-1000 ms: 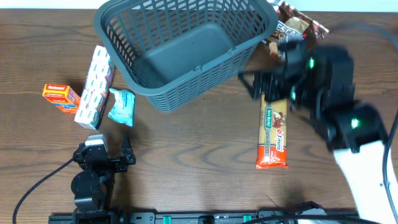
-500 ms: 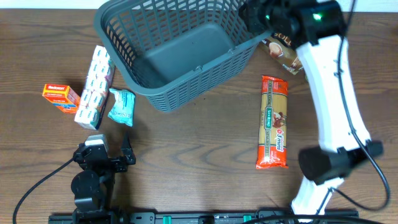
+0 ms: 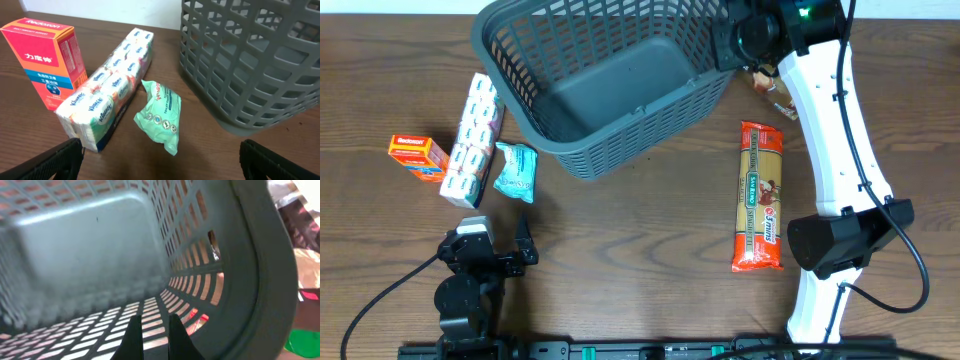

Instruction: Pack container

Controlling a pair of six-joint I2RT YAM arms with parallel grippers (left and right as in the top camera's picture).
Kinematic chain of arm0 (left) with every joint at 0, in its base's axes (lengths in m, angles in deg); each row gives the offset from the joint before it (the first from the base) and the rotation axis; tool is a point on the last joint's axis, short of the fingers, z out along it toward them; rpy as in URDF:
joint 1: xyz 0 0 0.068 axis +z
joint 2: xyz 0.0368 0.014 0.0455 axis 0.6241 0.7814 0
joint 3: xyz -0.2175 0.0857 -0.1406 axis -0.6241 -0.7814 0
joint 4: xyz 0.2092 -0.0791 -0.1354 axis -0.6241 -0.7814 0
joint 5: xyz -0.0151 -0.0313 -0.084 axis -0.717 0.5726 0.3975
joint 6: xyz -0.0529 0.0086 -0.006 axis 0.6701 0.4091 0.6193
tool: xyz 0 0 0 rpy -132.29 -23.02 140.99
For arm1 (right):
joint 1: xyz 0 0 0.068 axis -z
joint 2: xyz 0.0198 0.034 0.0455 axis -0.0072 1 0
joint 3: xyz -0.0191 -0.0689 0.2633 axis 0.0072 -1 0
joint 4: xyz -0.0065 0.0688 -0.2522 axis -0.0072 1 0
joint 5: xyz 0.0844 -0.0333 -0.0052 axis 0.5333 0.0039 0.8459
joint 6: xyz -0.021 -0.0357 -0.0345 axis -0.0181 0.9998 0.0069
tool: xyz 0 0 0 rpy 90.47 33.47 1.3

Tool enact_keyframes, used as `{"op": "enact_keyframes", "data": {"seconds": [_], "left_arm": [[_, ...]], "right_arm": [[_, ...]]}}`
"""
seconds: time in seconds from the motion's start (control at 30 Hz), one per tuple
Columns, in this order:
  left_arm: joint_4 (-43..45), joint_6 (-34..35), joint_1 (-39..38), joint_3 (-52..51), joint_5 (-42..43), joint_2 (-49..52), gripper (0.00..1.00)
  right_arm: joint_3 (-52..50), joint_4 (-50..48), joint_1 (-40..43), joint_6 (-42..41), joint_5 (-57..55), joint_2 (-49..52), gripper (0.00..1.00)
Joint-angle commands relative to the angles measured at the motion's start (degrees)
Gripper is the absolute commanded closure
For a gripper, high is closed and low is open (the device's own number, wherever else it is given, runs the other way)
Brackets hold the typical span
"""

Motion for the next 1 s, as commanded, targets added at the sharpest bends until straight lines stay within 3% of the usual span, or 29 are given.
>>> {"op": "enact_keyframes", "data": {"seconds": [0.0,0.97], "left_arm": [[-0.37,-0.76,0.33,-1.27,-0.26,-0.35,0.02],[-0.37,-0.76,0.33,-1.27,-0.26,-0.35,0.01]], "right_arm": [[1.18,2.89,0.28,1.11,-1.51,-0.52,0.99],[1.73,21.77,-5.29,-1.62,-1.70,-1.25,0.99]]}}
